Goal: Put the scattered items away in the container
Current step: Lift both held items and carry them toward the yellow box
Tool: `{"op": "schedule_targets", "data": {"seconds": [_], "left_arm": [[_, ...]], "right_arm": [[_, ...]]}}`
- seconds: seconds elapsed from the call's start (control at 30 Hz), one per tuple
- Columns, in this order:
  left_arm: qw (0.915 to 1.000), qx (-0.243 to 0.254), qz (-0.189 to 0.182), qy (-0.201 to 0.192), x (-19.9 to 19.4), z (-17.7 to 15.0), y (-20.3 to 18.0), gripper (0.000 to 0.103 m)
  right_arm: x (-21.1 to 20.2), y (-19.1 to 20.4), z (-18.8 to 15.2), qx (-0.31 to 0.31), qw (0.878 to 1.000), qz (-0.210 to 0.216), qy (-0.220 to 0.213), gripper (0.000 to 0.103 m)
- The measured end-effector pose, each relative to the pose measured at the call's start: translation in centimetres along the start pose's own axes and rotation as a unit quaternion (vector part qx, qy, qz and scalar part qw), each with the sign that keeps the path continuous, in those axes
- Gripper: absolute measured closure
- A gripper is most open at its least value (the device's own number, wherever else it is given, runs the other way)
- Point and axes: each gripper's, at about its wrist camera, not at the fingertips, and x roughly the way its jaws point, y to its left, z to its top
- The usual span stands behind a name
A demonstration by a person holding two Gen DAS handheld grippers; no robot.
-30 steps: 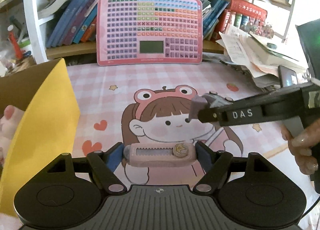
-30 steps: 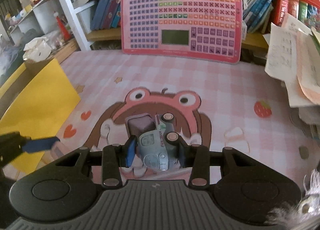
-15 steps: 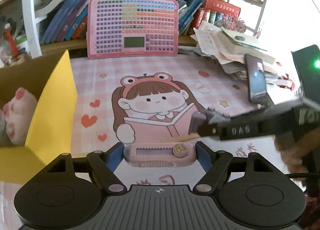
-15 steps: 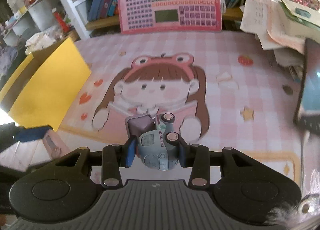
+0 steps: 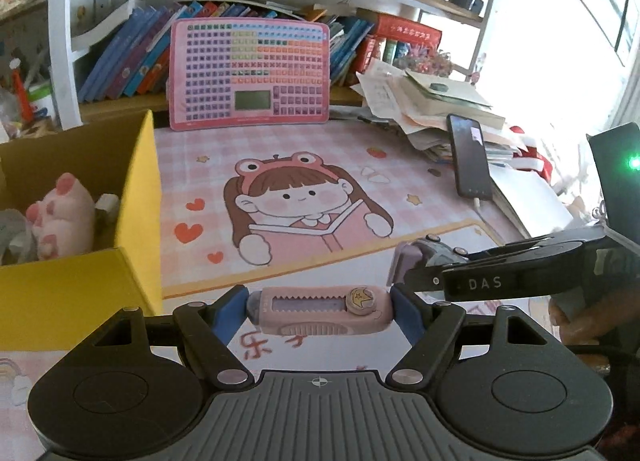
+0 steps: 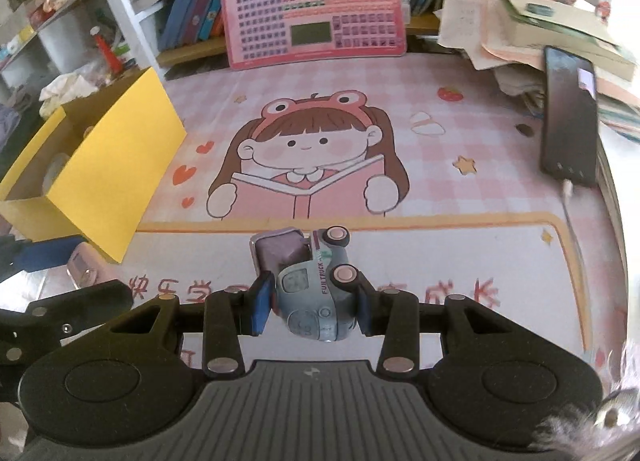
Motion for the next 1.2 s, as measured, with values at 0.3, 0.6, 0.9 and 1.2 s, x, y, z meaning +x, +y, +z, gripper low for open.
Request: {"op": "schedule_targets", "data": {"seconds": [0.3, 0.6, 0.9, 1.2], "left_arm": [[0.9997, -0.023, -0.001, -0.004, -4.8, -3.6, 3.9, 0.025], [0.9979, -0.058, 0.017, -0.021, -9.8, -6.1, 8.7, 0.025], [0.9975, -0.067, 0.018, -0.014, -13.4, -8.6, 12.5, 0.025], [0.9947, -0.094, 0.031, -0.028, -16.4, -10.7, 15.3, 0.025]], "right_arm": [[-1.5, 5.6, -3.3, 0.004, 1.0, -0.017, -0.003, 0.064], [-3.9, 10.8, -6.7, 0.013, 0.999, -0.031, -0.026, 0.064], [-5.5, 15.0, -9.7, 0.032, 0.998, -0.031, -0.042, 0.064], [-5.5, 19.9, -10.5, -0.008, 0.999, -0.007, -0.035, 0.064]]}}
